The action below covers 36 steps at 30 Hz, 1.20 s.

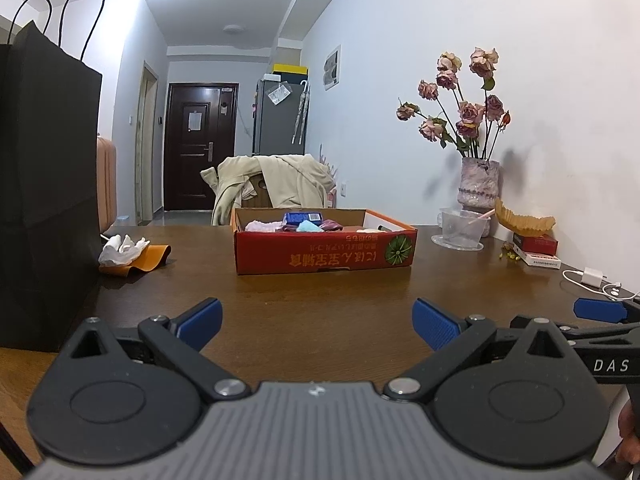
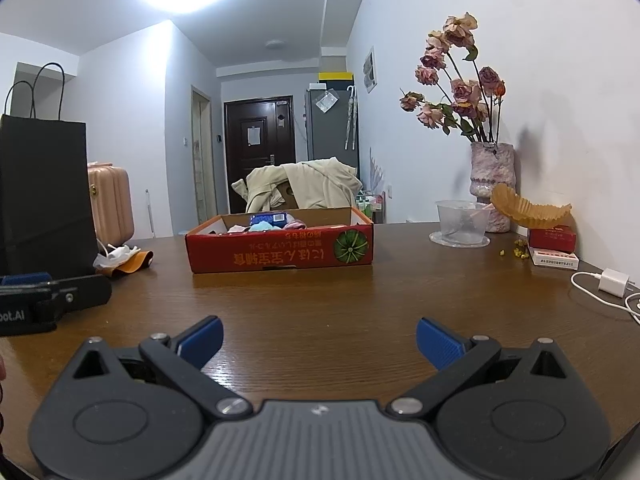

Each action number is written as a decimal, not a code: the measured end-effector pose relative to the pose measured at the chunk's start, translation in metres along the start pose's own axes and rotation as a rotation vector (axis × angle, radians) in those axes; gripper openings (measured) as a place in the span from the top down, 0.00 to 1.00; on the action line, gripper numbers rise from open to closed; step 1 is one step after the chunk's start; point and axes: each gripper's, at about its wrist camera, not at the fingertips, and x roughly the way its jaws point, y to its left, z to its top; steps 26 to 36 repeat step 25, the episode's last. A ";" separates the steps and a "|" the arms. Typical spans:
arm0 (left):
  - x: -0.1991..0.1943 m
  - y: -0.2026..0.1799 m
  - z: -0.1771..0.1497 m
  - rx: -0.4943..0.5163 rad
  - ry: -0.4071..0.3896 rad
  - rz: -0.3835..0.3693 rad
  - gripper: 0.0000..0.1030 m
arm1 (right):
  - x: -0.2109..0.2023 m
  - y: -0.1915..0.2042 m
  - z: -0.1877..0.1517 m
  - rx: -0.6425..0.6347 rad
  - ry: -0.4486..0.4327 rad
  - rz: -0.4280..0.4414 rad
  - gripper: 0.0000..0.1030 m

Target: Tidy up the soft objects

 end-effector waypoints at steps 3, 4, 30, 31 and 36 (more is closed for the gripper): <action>-0.001 0.000 0.000 0.005 -0.004 0.001 0.00 | -0.001 0.000 0.001 -0.001 -0.008 -0.001 0.00; -0.001 0.000 0.000 0.004 -0.003 -0.001 0.00 | -0.001 0.000 0.001 -0.001 -0.010 -0.002 0.00; -0.001 0.000 -0.001 -0.006 -0.012 -0.006 0.00 | -0.003 0.001 0.001 0.002 -0.021 -0.002 0.00; -0.001 0.000 -0.001 -0.006 -0.012 -0.006 0.00 | -0.003 0.001 0.001 0.002 -0.021 -0.002 0.00; -0.001 0.000 -0.001 -0.006 -0.012 -0.006 0.00 | -0.003 0.001 0.001 0.002 -0.021 -0.002 0.00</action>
